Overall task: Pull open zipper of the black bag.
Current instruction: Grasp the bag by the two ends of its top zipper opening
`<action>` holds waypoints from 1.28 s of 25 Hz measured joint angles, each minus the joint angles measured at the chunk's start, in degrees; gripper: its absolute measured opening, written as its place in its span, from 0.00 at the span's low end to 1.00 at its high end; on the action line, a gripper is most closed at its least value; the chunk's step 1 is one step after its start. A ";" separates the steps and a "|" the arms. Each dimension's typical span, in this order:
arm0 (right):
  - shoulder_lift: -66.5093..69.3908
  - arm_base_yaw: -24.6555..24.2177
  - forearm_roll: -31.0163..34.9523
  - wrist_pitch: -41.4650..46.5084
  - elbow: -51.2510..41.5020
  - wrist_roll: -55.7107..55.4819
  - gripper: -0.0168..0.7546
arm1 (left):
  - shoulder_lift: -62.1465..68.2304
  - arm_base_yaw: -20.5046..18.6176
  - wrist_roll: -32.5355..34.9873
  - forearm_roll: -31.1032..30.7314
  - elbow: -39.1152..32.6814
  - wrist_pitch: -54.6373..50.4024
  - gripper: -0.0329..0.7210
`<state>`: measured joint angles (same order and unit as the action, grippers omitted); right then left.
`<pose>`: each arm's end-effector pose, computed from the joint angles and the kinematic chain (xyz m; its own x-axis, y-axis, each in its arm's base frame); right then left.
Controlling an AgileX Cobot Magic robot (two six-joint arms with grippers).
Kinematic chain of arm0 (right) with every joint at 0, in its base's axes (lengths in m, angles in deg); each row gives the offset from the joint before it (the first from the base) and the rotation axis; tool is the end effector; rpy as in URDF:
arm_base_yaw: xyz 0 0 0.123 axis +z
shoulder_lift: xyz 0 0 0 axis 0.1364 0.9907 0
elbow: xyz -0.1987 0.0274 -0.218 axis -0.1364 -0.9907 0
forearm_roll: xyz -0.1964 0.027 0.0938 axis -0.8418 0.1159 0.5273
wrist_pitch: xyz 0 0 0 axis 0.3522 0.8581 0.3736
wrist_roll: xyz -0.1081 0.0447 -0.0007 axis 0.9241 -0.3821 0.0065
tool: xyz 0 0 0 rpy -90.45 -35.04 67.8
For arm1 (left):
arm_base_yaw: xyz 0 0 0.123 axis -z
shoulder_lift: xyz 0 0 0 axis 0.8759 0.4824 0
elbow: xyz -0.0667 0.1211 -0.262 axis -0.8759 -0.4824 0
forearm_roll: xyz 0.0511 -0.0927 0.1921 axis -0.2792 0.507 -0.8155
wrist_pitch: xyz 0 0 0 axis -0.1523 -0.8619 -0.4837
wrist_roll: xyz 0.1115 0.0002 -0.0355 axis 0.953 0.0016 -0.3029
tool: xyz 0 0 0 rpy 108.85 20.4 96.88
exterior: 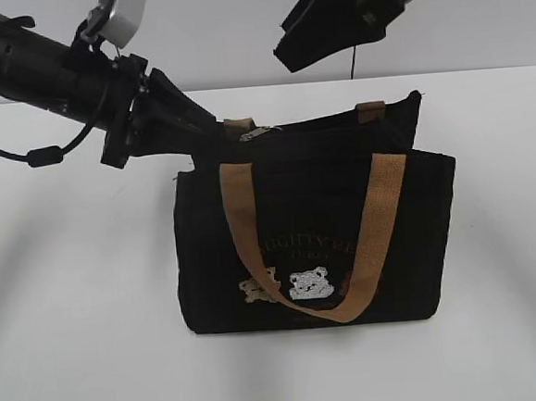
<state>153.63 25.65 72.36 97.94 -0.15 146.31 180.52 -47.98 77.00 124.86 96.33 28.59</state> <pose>0.3084 0.1782 0.3340 -0.2072 -0.6246 -0.7530 -0.9620 0.2700 0.0408 0.3427 -0.1772 0.2365 0.0662 0.5300 -0.8454 0.9946 0.0326 0.0984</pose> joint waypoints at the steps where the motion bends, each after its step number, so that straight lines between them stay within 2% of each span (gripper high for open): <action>1: 0.00 0.00 0.00 0.00 0.00 0.89 0.49 | 0.00 -0.13 0.02 0.00 0.00 0.05 0.43; 7: 1.79 3.56 -1.73 -0.54 0.06 12.20 0.49 | 0.00 -0.50 0.20 -0.57 0.00 0.05 0.24; 10: 4.25 4.68 -2.20 -2.49 0.06 13.43 0.49 | 0.02 -0.50 0.30 -0.88 0.00 -0.35 0.12; 11: 4.98 4.68 -2.48 -2.88 0.06 13.50 0.48 | 0.02 -0.50 0.30 -1.01 0.00 -0.60 0.11; 17: 7.95 4.68 -3.33 -3.08 0.06 15.50 0.43 | 0.07 -0.50 0.40 -1.01 0.00 -0.98 0.11; 22: 8.51 5.03 -3.33 -3.08 0.06 20.79 0.42 | 0.09 -0.50 0.40 -1.01 0.00 -0.99 0.11; 32: 10.53 7.68 -4.62 -3.02 0.16 22.82 0.42 | 0.09 -0.50 0.40 -1.17 0.00 -1.05 0.11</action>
<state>164.16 33.34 67.74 94.92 0.01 169.14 180.61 -48.48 77.40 123.69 96.33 27.55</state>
